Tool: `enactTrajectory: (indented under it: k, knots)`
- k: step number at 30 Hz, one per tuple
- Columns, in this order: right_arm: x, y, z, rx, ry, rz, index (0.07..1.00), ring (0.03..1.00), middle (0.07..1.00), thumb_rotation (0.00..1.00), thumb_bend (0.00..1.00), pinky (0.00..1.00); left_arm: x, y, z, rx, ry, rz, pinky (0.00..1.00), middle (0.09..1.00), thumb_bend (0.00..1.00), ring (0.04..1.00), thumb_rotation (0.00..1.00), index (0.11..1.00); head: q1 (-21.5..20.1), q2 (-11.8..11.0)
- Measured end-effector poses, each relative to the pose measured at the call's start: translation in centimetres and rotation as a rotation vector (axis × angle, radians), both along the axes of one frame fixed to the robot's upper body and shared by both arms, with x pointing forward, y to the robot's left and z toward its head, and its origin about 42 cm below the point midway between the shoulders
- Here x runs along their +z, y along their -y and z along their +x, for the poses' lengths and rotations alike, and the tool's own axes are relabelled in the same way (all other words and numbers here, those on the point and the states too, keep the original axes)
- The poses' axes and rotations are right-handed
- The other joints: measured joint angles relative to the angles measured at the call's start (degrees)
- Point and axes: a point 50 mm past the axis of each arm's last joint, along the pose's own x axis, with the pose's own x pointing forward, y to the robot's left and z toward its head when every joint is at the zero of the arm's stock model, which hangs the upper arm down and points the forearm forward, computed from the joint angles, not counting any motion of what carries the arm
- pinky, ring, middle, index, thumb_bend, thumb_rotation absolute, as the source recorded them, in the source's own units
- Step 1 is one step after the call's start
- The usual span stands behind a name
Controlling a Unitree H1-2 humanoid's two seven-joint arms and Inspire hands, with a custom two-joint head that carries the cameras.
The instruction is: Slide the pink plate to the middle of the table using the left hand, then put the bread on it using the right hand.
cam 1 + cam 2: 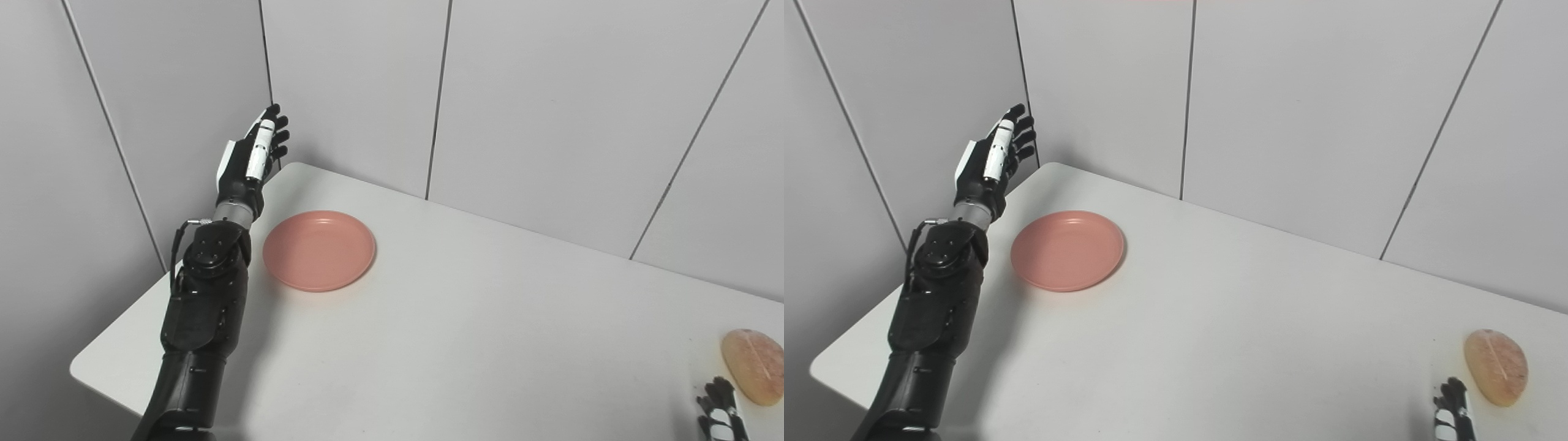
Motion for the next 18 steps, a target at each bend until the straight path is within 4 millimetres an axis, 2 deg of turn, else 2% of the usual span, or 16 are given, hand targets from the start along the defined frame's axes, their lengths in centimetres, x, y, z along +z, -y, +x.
enactTrajectory:
  k: [5,10,12,18]
  knots:
    - [0.0,0.0,0.0,-0.001,0.0,0.0,0.959,0.969,0.964,1.0,0.18,1.0,-0.4,-1.9,-0.3,0.045,-0.008,-0.042,0.91,0.93,0.33,0.923,1.0,0.91,0.26,0.26]
    - [0.0,0.2,0.0,-0.001,-0.001,0.008,0.956,0.963,0.96,1.0,0.19,1.0,-0.3,-2.6,-0.6,0.067,0.007,-0.064,0.91,0.934,0.34,0.931,1.0,0.918,0.53,0.44]
    - [0.0,0.2,0.0,-0.001,-0.001,0.005,0.939,0.938,0.935,1.0,0.21,0.92,-0.3,-2.7,-0.6,0.066,0.01,-0.076,0.89,0.926,0.33,0.92,1.0,0.907,0.7,0.62]
    - [0.0,1.0,0.0,-0.021,0.003,-0.028,0.938,0.928,0.927,1.0,0.21,0.89,-0.7,-3.0,-0.7,0.079,0.005,-0.085,0.91,0.921,0.33,0.914,1.0,0.899,1.05,0.62]
